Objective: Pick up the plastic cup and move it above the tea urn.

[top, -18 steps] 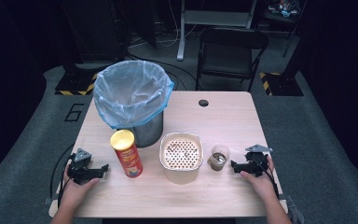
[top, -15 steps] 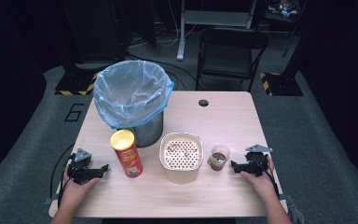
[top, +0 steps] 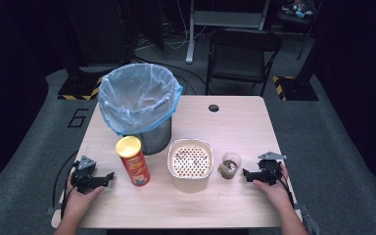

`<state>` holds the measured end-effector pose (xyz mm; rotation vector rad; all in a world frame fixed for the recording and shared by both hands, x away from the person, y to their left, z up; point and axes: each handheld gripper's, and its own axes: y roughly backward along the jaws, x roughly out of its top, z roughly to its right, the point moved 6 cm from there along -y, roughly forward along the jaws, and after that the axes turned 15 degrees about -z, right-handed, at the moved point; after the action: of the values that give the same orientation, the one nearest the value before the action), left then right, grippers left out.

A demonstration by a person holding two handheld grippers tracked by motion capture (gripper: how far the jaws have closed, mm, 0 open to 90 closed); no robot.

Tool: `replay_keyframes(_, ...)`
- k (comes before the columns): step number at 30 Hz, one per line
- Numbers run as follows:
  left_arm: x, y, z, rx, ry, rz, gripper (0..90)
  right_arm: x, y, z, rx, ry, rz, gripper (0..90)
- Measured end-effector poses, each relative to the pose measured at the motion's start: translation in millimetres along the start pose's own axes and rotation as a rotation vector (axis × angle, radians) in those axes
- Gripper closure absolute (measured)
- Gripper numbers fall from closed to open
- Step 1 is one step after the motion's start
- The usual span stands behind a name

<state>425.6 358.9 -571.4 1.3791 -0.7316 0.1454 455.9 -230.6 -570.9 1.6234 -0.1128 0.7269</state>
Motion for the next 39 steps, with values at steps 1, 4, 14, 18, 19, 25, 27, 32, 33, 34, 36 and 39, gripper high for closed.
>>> replay_keyframes(1, 0.0, 0.0, 0.0, 0.000, 0.000, 0.000, 11.6, -0.2, 0.1, -0.1, 0.001, 0.000, 0.000, 0.1)
replay_keyframes(4, 0.0, 0.0, 0.0, 0.000, 0.000, 0.000, 11.6, -0.5, 0.6, -0.2, 0.004, 0.002, 0.001, 0.7)
replay_keyframes(14, -0.1, 0.1, 0.0, 0.001, 0.001, 0.000, 11.6, 7.1, 33.4, 18.4, -0.008, -0.064, 0.041, 32.3)
replay_keyframes(18, -0.1, 0.1, 0.0, 0.001, 0.000, -0.001, 11.6, 17.4, 58.1, 11.5, 0.084, -0.047, 0.036, 44.7)
replay_keyframes(19, -0.1, 0.1, 0.0, 0.001, 0.000, -0.001, 11.6, 19.9, 62.1, 9.1, 0.082, -0.031, 0.043, 46.4)
replay_keyframes(25, -0.1, 0.1, 0.0, 0.001, 0.001, 0.000, 11.6, 36.4, 81.8, -4.9, 0.072, 0.040, 0.067, 46.4)
replay_keyframes(27, -0.1, 0.1, 0.0, 0.001, 0.001, 0.000, 11.6, 45.6, 92.1, -11.5, 0.079, 0.050, 0.083, 50.1)
replay_keyframes(32, -0.1, 0.1, 0.0, 0.001, 0.000, -0.001, 11.6, 75.8, 111.2, -43.7, 0.137, 0.141, 0.125, 55.1)
replay_keyframes(33, -0.1, 0.1, 0.0, 0.001, 0.000, -0.001, 11.6, 75.8, 111.2, -43.7, 0.137, 0.141, 0.125, 55.1)
replay_keyframes(34, -0.1, 0.1, 0.0, 0.001, 0.000, -0.001, 11.6, 80.8, 112.0, -49.6, 0.143, 0.159, 0.131, 54.5)
replay_keyframes(36, -0.1, 0.1, 0.0, 0.001, 0.000, -0.001, 11.6, 95.7, 111.4, -67.9, 0.166, 0.203, 0.151, 53.9)
replay_keyframes(39, -0.1, 0.1, 0.0, 0.001, 0.001, -0.001, 11.6, 103.8, 109.0, -80.7, 0.187, 0.224, 0.146, 57.4)
